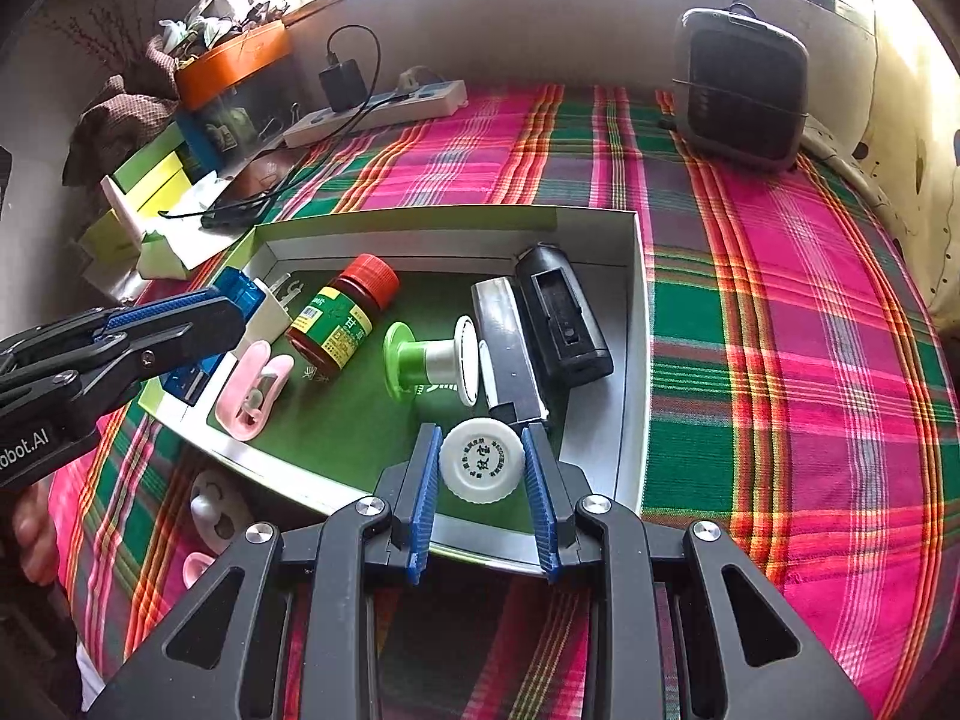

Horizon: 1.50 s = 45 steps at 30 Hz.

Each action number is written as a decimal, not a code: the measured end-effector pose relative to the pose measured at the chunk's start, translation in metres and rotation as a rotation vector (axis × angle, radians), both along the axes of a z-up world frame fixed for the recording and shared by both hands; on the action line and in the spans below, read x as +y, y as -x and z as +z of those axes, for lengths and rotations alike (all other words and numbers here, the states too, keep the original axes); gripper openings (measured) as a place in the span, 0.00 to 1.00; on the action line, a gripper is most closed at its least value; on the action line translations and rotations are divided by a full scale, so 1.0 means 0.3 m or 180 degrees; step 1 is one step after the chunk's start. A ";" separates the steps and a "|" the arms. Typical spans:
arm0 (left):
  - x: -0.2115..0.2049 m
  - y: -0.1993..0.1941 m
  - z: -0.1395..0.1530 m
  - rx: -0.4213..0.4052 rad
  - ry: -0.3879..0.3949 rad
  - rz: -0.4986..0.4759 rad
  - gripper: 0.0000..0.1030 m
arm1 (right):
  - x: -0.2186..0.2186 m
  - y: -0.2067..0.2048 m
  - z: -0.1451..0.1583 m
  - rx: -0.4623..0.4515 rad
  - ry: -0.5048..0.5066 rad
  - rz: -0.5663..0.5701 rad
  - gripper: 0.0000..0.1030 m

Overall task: Organize rigid objects
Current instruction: 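Lower the USB stick into the tray with the left tool while the right tool lowers the container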

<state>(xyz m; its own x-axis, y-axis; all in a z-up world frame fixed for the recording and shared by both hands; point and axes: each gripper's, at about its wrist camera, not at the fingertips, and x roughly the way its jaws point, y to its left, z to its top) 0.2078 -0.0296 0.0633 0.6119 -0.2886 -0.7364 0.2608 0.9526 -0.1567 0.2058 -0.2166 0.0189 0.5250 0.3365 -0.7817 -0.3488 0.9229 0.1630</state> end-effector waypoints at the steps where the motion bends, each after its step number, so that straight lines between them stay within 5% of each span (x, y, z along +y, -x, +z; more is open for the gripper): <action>1: -0.006 -0.003 -0.001 0.0000 -0.0007 -0.0013 0.20 | -0.001 0.001 0.001 -0.0002 0.0000 0.0002 0.28; 45: -0.177 -0.211 -0.098 0.0222 -0.0185 -0.0166 0.20 | -0.042 0.037 0.021 -0.0062 -0.0316 -0.0097 0.34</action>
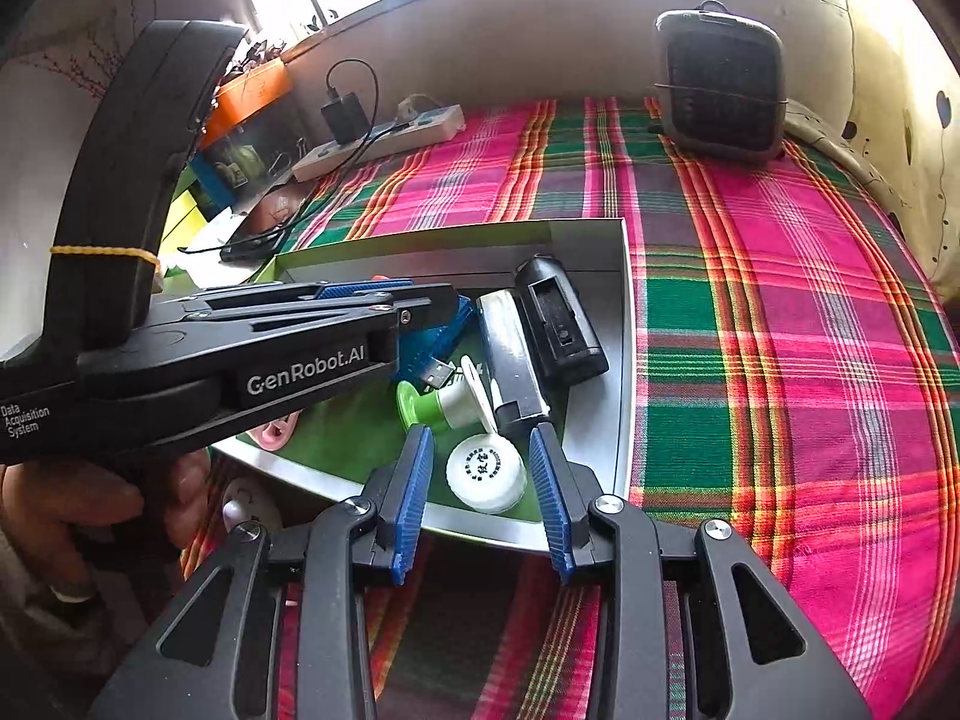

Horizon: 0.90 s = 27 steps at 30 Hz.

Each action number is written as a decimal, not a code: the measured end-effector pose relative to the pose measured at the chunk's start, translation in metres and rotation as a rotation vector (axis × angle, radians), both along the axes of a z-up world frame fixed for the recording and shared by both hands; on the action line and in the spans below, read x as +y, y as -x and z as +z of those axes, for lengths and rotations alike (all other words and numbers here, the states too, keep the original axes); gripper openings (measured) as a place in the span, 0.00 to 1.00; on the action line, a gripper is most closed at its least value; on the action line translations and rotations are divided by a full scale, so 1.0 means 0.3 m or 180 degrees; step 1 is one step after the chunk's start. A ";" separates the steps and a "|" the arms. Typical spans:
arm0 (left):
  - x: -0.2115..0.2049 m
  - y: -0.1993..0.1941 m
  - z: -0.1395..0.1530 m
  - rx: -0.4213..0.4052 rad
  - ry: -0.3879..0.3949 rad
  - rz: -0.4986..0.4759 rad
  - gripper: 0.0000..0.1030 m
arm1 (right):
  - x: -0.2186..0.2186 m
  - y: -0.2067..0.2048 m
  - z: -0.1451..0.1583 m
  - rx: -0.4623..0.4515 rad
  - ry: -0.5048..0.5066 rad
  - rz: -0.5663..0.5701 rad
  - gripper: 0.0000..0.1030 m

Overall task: Organize rigid objects
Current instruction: 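Lower the USB stick into the tray with the left tool while the right tool lowers the container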

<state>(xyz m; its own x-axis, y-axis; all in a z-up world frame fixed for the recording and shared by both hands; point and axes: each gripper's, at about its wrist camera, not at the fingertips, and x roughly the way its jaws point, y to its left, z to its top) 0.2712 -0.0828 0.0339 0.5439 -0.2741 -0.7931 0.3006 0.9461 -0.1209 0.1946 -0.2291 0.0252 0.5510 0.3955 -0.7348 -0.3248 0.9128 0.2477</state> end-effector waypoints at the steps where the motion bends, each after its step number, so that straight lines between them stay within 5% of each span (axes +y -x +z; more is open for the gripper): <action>1: -0.002 -0.001 -0.001 0.0002 -0.0008 0.0001 0.20 | 0.001 0.001 0.000 -0.0003 -0.0001 0.0000 0.34; 27: 0.040 0.065 0.046 -0.0015 0.0105 0.0038 0.21 | -0.016 0.028 0.011 -0.0047 -0.0060 -0.0048 0.35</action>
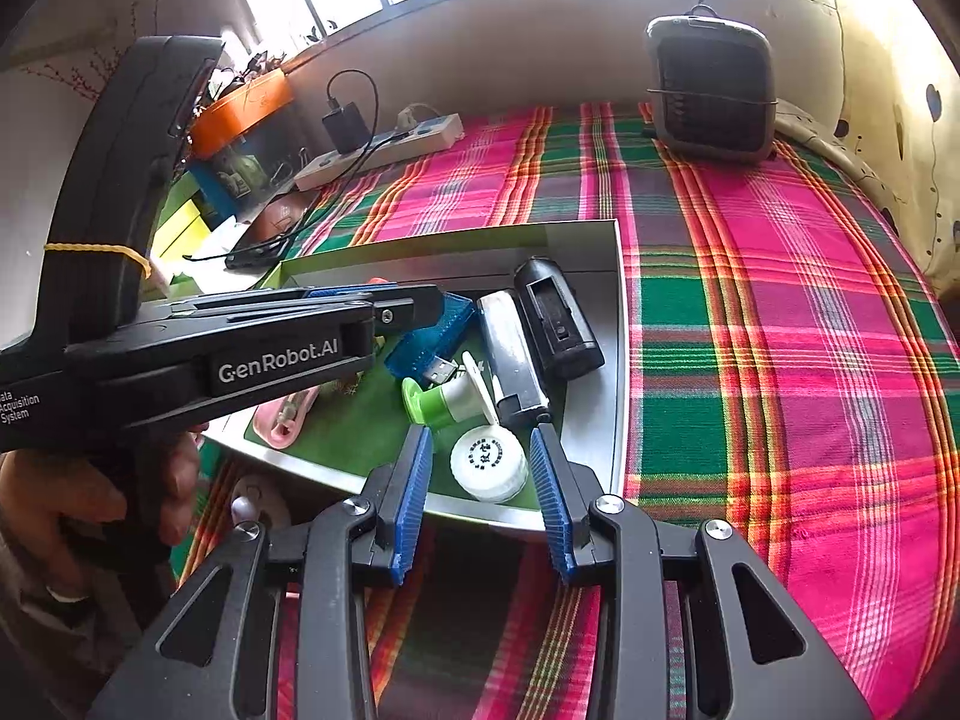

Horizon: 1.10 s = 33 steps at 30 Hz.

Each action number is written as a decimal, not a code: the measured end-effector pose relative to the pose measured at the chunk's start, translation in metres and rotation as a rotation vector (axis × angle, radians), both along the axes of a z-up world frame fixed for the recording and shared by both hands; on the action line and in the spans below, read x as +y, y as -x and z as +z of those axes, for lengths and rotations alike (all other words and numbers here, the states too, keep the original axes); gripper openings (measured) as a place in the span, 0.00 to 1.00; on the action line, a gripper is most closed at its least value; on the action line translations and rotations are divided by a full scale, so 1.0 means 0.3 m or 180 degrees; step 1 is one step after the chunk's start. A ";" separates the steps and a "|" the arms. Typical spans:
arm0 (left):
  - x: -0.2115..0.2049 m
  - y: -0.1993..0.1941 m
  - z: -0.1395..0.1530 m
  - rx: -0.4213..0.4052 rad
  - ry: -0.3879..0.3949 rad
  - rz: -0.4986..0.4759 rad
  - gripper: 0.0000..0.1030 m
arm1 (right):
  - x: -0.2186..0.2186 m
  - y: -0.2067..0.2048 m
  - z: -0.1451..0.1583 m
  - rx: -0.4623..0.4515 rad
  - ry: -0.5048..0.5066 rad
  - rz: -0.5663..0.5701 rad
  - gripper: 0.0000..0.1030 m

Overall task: Organize rigid objects
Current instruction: 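Lower the USB stick into the tray with the left tool while the right tool lowers the container, then open both tools and withdraw them toward the remaining items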

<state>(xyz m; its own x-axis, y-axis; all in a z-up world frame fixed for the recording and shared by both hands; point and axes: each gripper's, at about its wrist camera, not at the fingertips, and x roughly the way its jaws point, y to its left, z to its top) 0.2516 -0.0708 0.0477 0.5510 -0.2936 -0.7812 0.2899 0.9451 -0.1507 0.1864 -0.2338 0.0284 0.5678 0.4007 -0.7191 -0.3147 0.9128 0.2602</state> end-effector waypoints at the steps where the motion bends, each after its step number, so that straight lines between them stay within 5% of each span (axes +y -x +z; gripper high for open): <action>1: 0.005 0.009 0.007 -0.0013 0.0006 -0.0006 0.22 | 0.001 0.008 0.004 -0.0013 0.0002 -0.0006 0.35; 12: 0.088 0.123 0.054 -0.0144 0.0124 0.0039 0.26 | 0.022 0.078 0.041 -0.0140 0.0083 -0.0082 0.37; 16: 0.126 0.173 0.060 -0.0170 0.0178 0.0058 0.26 | 0.026 0.112 0.052 -0.0179 0.0086 -0.0118 0.49; 33: 0.353 0.385 0.017 -0.0210 0.0440 0.0388 0.35 | 0.138 0.236 0.050 -0.0205 0.0227 -0.0028 0.50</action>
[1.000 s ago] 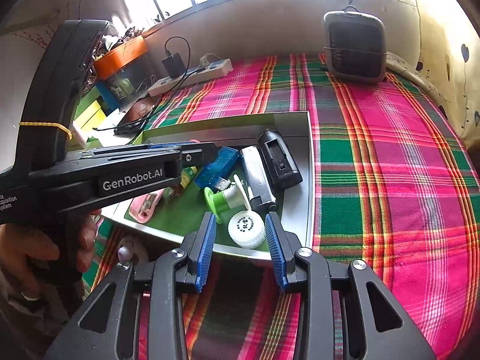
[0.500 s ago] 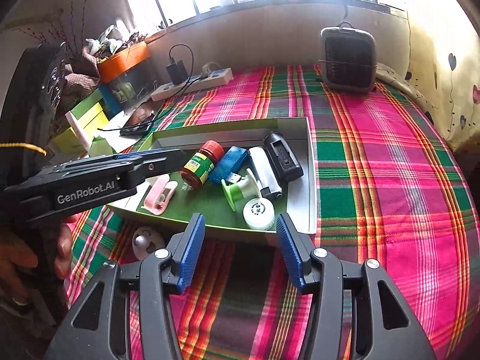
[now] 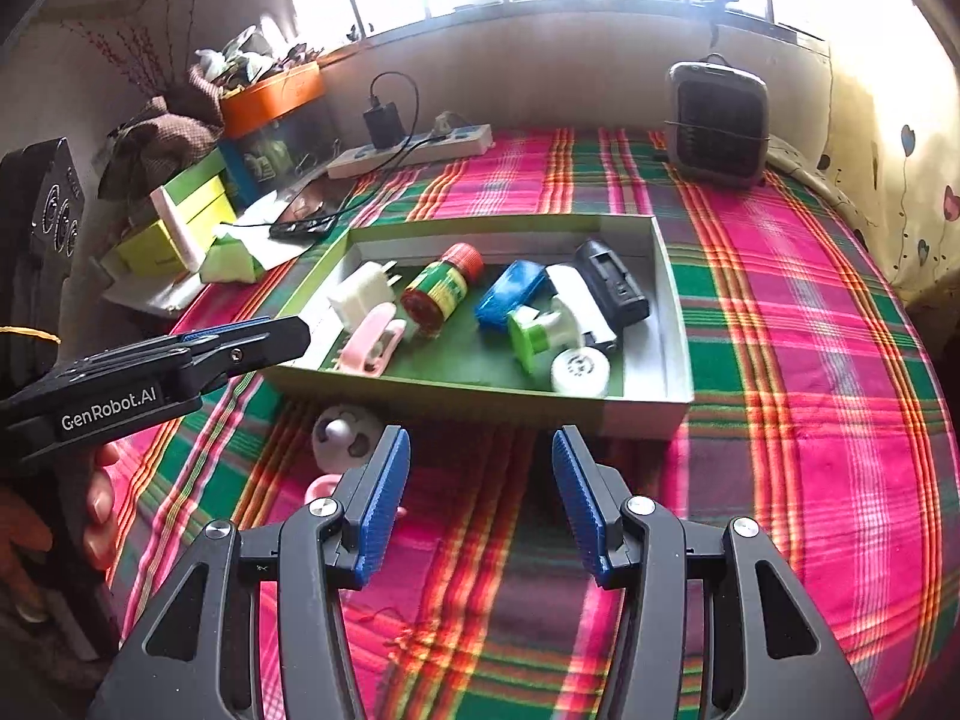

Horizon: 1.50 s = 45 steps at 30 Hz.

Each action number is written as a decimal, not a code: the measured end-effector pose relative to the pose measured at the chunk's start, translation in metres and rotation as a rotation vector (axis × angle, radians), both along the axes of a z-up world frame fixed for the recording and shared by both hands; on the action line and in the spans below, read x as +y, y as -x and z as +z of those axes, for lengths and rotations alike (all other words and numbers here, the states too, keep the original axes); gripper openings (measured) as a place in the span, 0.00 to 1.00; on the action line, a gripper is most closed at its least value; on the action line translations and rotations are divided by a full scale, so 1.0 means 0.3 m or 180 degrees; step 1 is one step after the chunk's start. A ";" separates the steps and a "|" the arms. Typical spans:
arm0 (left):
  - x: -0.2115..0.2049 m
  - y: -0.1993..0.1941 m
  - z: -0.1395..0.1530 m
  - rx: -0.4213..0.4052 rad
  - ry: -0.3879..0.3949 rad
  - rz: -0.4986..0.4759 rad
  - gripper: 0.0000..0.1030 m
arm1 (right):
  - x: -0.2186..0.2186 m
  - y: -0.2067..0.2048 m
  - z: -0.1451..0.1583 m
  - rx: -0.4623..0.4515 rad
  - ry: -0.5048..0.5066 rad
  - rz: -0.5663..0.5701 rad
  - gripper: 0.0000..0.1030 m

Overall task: Organize rigid objects
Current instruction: 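Open both tools and withdraw them toward the remaining items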

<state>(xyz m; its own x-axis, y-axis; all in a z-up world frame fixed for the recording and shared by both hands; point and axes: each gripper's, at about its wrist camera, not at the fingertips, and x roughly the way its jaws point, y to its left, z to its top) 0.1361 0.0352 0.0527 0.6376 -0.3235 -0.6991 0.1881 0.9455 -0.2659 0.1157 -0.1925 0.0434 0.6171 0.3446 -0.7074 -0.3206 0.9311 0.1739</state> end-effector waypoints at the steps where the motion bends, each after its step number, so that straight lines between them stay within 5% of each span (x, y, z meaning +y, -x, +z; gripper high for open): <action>1: 0.009 0.008 -0.004 0.0009 0.0003 0.0017 0.35 | 0.013 0.006 -0.004 0.0010 0.0000 0.0023 0.50; 23: 0.169 0.129 -0.124 0.0212 0.0200 0.0146 0.35 | 0.235 0.032 -0.090 0.0173 0.0227 -0.0153 0.57; 45: 0.128 0.137 -0.159 0.0311 0.0187 -0.0022 0.35 | 0.121 0.096 -0.104 0.0210 0.0281 -0.0449 0.58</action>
<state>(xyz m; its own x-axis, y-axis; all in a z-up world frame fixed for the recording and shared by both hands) 0.0950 0.0736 0.0050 0.5648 -0.3699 -0.7377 0.1652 0.9265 -0.3381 0.0870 -0.1561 0.0123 0.6061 0.1927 -0.7717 -0.1763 0.9786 0.1060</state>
